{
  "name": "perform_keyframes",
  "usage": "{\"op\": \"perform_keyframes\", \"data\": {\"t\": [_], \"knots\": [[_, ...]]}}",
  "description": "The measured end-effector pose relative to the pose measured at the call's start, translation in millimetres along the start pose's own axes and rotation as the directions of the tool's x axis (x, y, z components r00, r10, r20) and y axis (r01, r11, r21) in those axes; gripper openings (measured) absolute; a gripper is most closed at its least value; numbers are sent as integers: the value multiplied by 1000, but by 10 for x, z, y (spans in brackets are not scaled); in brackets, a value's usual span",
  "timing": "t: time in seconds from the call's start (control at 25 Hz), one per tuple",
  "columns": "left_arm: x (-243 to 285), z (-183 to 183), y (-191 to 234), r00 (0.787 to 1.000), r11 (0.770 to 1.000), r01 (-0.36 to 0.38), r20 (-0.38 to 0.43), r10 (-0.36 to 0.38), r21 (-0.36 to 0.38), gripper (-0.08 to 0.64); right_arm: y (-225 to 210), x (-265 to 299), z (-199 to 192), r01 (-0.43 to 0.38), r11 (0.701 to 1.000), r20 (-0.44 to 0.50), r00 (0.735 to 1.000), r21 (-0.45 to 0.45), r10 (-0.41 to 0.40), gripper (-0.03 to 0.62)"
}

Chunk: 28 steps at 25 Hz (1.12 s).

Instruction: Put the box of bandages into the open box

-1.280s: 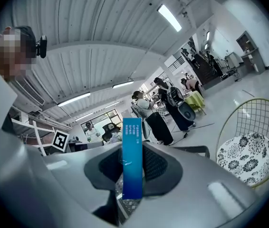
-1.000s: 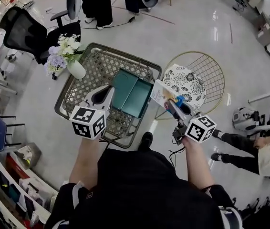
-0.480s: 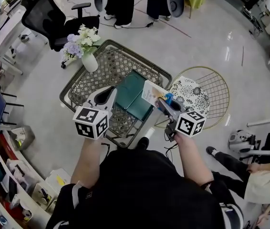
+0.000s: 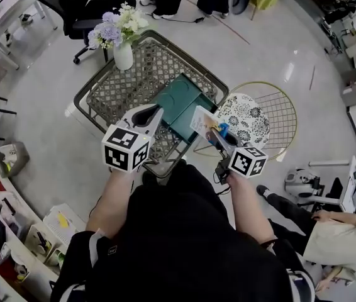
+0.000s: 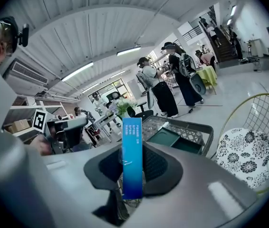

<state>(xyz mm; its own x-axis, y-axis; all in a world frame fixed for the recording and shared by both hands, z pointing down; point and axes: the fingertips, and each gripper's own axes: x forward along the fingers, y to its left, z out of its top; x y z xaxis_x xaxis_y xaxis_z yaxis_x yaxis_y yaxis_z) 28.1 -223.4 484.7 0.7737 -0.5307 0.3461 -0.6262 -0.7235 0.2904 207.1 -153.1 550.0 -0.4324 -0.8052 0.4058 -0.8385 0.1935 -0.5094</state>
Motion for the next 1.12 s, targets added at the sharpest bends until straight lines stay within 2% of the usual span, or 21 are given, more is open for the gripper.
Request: {"op": "perform_keyframes", "data": {"t": [0.12,0.44,0.56,0.68,0.76,0.88,1.0,1.12], "knots": [[-24,-28,70,1000,1000,-3,-5,3,-5,28,-42,48,-124,20,1000,-25,999,-6,-20,89],[78,100,200,999,999,-47,-1,47,18,28,-453,351,-335,65,993,-139,987,-103,-79,89],[171,106,228,998,998,-60,-14,60,5,28,-638,483,-410,74,986,-212,972,-153,-105,90],[236,31,237,996,997,-75,-46,74,-4,28,-821,634,-580,73,968,-303,942,-240,-146,91],[245,-64,274,993,995,-94,-73,92,-20,28,-925,742,-708,71,948,-351,918,-312,-185,91],[274,-187,305,988,993,-111,-108,106,-36,28,-1076,883,-821,54,898,-403,881,-437,-249,92],[295,-260,326,985,992,-119,-128,113,-42,28,-1136,1012,-913,9,840,-446,844,-543,-297,94],[311,-308,350,983,991,-124,-139,116,-50,28,-1057,1123,-1056,-50,791,-476,821,-610,-316,95]]}}
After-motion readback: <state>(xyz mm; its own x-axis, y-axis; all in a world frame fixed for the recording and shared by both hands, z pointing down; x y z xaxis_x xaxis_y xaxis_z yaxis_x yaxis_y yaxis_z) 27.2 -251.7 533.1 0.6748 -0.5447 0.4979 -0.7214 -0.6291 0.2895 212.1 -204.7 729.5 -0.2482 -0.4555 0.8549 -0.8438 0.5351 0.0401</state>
